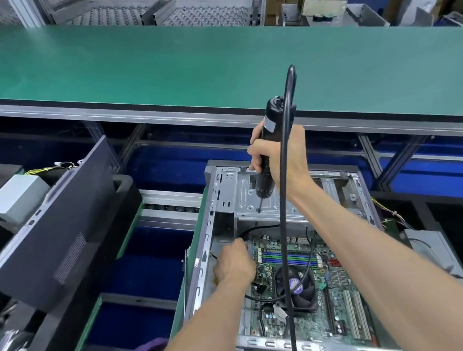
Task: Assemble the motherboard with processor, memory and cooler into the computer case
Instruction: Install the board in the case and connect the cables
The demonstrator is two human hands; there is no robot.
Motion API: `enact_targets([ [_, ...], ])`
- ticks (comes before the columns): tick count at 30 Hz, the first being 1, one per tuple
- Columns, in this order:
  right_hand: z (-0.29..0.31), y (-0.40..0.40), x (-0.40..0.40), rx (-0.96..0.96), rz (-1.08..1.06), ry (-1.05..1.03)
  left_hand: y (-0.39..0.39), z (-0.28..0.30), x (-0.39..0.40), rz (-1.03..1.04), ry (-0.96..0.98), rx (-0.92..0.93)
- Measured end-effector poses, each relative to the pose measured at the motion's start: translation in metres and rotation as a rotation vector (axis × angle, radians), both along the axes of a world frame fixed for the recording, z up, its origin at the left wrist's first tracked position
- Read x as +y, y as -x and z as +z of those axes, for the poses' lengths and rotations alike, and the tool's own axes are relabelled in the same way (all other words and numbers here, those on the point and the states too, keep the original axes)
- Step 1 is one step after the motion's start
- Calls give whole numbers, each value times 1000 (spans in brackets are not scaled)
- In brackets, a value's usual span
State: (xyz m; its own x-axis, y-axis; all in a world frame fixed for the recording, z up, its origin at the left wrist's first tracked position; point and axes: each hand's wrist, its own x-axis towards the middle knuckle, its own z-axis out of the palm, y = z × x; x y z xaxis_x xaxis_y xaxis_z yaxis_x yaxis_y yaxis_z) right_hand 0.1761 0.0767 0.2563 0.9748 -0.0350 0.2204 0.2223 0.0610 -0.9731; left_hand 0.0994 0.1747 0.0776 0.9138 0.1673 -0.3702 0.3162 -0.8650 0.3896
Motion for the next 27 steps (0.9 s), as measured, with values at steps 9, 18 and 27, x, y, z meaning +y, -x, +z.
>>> enact_targets([
  [9, -18, 0, 4, -27, 29, 16, -3, -3, -3, 31, 158, -45],
  [18, -29, 2, 4, -10, 38, 22, -12, -11, -4, 203, 192, -42],
  [27, -37, 4, 3, -15, 33, -3, -20, -22, -2, 205, 378, -58],
])
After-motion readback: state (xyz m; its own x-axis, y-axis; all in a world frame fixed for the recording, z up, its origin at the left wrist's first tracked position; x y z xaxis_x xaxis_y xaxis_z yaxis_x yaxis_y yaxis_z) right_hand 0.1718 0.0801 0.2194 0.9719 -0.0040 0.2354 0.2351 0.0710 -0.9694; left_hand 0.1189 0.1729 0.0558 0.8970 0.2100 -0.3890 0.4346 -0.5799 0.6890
